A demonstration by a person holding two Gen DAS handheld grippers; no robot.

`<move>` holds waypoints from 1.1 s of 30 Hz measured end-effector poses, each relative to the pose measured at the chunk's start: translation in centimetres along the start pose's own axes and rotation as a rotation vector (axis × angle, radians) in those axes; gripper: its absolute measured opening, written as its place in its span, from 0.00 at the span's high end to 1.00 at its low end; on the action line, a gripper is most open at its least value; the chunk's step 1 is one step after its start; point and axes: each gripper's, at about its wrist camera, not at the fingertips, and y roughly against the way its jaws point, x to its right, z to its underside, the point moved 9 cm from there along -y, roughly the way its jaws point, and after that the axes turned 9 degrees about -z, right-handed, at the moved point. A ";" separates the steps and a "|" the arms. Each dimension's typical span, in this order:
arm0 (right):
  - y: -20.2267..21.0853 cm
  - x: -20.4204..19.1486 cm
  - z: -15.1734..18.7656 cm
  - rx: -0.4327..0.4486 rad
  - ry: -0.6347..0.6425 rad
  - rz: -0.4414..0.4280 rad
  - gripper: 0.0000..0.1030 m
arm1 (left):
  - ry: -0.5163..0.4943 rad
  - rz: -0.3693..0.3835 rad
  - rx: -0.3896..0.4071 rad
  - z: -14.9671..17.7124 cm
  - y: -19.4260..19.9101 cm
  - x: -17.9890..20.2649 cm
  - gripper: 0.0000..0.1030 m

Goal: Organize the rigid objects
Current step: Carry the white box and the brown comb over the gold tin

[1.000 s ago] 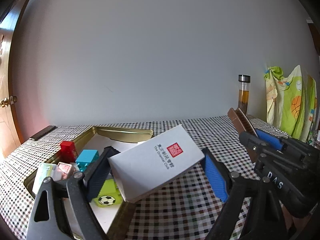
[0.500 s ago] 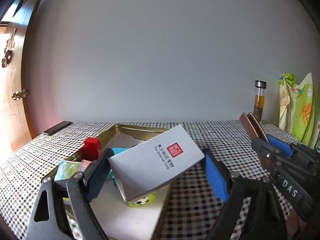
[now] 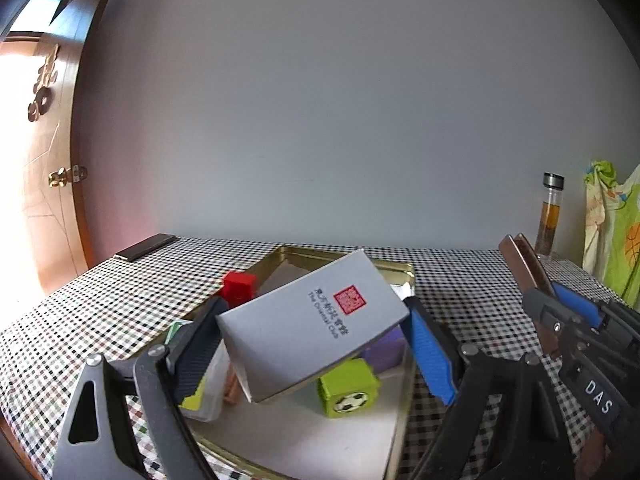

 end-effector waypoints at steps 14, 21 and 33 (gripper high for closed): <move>-2.0 -4.6 -0.1 -0.022 0.046 -0.069 0.73 | 0.018 -0.054 -0.006 -0.2 -1.1 -3.0 0.15; -2.6 -6.0 0.0 -0.030 0.067 -0.096 0.73 | 0.022 -0.072 -0.012 -0.3 -1.3 -4.4 0.15; -3.6 -8.0 -0.1 -0.039 0.089 -0.128 0.73 | 0.019 -0.098 -0.018 -0.6 -2.1 -5.6 0.15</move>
